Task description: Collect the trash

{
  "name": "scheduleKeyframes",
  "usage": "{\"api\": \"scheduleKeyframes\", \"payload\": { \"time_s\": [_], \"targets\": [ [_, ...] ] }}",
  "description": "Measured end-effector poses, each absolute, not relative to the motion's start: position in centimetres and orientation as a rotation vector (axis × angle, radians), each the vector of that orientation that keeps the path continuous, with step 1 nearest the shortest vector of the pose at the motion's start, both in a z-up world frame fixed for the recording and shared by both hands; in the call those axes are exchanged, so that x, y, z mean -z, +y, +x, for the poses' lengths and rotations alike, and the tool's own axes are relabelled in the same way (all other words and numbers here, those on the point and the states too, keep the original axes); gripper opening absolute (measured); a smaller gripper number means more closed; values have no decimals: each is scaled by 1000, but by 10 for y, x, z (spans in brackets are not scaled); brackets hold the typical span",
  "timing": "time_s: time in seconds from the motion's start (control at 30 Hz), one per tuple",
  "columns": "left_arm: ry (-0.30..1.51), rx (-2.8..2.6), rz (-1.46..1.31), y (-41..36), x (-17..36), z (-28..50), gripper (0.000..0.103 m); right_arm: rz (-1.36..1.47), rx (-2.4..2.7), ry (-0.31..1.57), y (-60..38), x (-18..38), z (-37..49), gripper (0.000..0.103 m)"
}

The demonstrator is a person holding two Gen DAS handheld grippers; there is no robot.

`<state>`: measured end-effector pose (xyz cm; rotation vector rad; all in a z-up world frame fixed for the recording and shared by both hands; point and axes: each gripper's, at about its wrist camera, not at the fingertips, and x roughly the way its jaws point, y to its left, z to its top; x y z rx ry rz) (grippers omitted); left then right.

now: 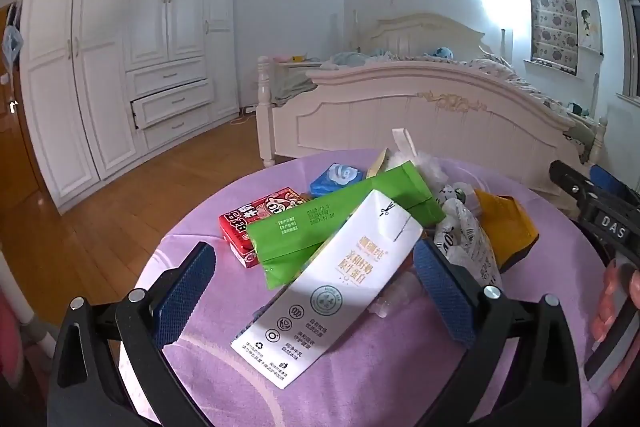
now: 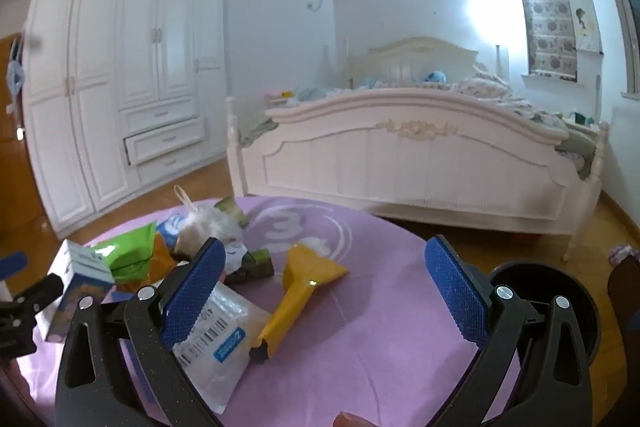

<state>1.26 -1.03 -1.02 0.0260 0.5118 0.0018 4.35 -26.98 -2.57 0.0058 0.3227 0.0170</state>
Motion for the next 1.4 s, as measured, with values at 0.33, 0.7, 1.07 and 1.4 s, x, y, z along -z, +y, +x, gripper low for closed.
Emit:
{"api": "scheduleKeyframes", "payload": {
  "time_s": [0.33,0.7,1.07,1.4],
  "targets": [
    [520,-4,-10,-5,9,15,98,-1,6,329,-270,23,39,99],
    [526,10,-15,-4,10,17,98,-10,19,352,-269,24,43,99],
    [530,3,-18,-2,12,18,98,-14,22,354,-268,25,46,99],
    [532,1,-17,-1,13,18,98,-8,22,353,-268,25,46,99]
  ]
}}
